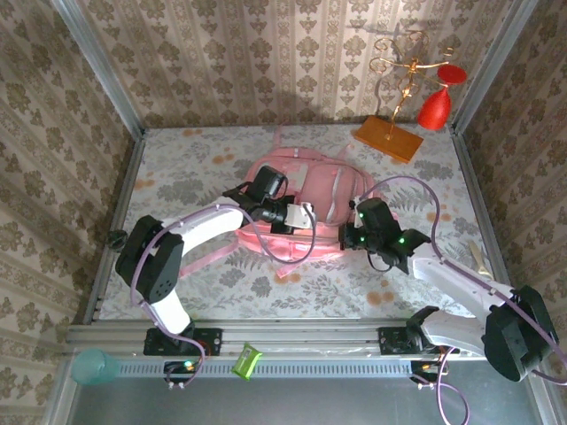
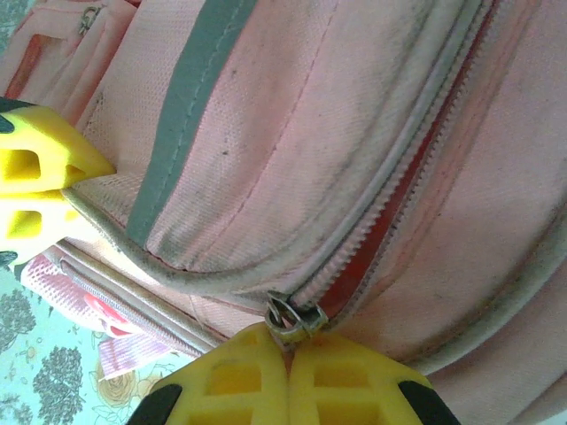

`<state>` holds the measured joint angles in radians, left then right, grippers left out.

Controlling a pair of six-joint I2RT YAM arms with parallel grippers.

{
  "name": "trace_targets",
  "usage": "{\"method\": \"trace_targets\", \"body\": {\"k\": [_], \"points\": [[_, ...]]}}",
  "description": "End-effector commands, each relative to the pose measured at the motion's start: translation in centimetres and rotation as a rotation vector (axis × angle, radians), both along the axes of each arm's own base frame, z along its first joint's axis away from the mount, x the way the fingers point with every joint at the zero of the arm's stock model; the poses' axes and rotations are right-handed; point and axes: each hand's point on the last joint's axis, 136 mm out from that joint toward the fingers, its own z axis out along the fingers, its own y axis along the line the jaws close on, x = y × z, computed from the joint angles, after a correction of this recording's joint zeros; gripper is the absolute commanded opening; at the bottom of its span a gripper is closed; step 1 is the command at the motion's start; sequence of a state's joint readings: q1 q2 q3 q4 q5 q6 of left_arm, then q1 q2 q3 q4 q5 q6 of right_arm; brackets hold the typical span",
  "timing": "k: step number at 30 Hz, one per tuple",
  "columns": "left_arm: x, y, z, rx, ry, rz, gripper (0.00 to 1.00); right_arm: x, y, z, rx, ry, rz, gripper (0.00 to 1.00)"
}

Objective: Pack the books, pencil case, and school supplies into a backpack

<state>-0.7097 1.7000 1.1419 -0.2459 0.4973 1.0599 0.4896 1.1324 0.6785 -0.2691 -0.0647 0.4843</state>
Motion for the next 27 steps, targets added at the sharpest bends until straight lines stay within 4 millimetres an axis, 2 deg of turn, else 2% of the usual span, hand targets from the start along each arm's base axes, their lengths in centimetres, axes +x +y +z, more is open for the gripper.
{"method": "trace_targets", "body": {"k": [1,6,10,13,15,19,20,23,27], "points": [[1.7,6.8,-3.3,0.21,0.021,0.15,0.0,0.0,-5.9,-1.8,-0.198,0.082,-0.139,0.0],[2.0,7.2,-3.5,0.222,0.004,0.152,0.0,1.0,-4.8,0.0,-0.179,0.026,-0.045,0.0],[2.7,8.1,-3.8,0.241,-0.014,0.175,0.0,1.6,-4.8,1.1,-0.195,-0.012,-0.013,0.0],[3.1,8.6,-3.8,0.252,-0.019,0.196,0.0,1.2,-2.2,1.3,-0.089,-0.031,0.088,0.0],[3.0,8.1,-3.0,0.21,-0.008,0.197,0.0,0.7,-0.5,1.4,-0.02,-0.045,0.15,0.0],[1.6,7.0,-1.9,0.116,0.024,0.153,0.0,0.7,0.2,0.8,-0.063,-0.057,0.173,0.0],[1.4,6.8,-1.8,0.106,0.031,0.148,0.0,0.5,1.1,1.0,-0.069,-0.077,0.216,0.0],[1.4,6.7,-1.7,0.102,0.037,0.148,0.0,0.1,4.2,2.0,-0.045,-0.146,0.328,0.22],[1.2,6.7,-1.6,0.101,0.037,0.145,0.0,1.2,5.5,1.2,-0.06,-0.132,0.319,0.34]]}}
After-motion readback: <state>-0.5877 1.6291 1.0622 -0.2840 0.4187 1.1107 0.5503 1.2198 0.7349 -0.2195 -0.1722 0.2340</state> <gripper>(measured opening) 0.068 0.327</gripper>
